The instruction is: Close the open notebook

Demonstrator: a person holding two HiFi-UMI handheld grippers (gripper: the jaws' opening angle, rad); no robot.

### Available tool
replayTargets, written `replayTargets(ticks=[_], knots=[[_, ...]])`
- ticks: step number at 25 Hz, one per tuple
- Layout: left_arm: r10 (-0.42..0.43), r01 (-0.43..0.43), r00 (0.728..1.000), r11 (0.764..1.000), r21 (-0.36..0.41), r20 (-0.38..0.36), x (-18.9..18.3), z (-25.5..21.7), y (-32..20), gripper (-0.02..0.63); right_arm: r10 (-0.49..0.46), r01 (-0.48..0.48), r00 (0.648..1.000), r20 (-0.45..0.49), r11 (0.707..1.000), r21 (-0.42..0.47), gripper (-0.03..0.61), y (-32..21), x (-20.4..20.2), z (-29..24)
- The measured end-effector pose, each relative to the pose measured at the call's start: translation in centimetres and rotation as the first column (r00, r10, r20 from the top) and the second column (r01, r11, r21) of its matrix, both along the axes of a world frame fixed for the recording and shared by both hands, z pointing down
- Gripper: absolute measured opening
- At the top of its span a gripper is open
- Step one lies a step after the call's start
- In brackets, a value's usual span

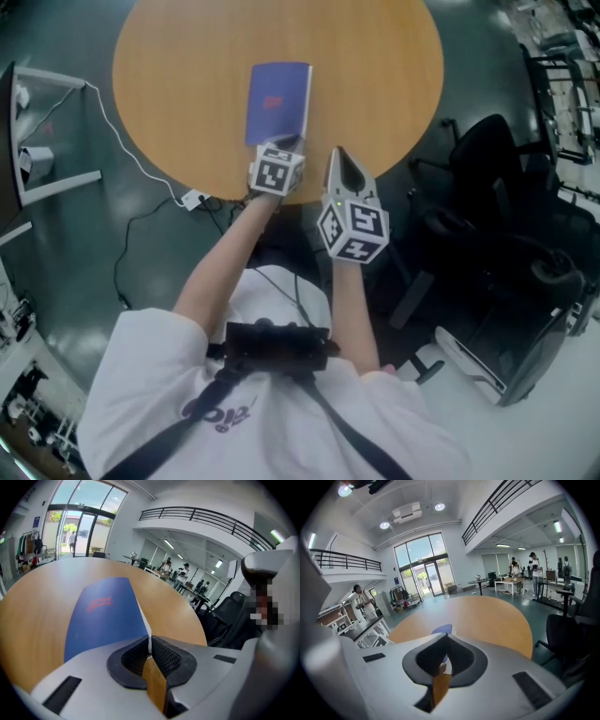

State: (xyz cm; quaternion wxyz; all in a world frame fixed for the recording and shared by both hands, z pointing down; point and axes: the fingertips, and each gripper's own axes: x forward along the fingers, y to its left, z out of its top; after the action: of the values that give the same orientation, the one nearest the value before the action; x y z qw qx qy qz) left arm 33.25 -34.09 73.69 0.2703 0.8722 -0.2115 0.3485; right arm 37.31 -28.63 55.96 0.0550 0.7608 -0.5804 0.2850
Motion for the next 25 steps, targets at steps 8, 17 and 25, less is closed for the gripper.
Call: replayTargets(ticks=[8,17,25], knots=[[0.015,-0.014,1.0,0.996,-0.087,0.018,0.7,1.4,0.8,0.032,0.021,-0.02,1.0,0.019,1.0,-0.008,0.023,1.3,0.0,0.8],[0.033,-0.039,0.993,0.998,-0.049,-0.117,0.1,-2.1,1.3,0.032,0.008,-0.008,1.0,-0.009,1.0,0.025,0.023,1.2,-0.8,-0.4],[-0.04,0.067,0.972,0.992,0.11,-0.232,-6.3,-9.4,-1.5,0.032,-0.057,0.068,0.994,-0.091,0.991,0.119,0.022,0.0,-5.5,-5.0]])
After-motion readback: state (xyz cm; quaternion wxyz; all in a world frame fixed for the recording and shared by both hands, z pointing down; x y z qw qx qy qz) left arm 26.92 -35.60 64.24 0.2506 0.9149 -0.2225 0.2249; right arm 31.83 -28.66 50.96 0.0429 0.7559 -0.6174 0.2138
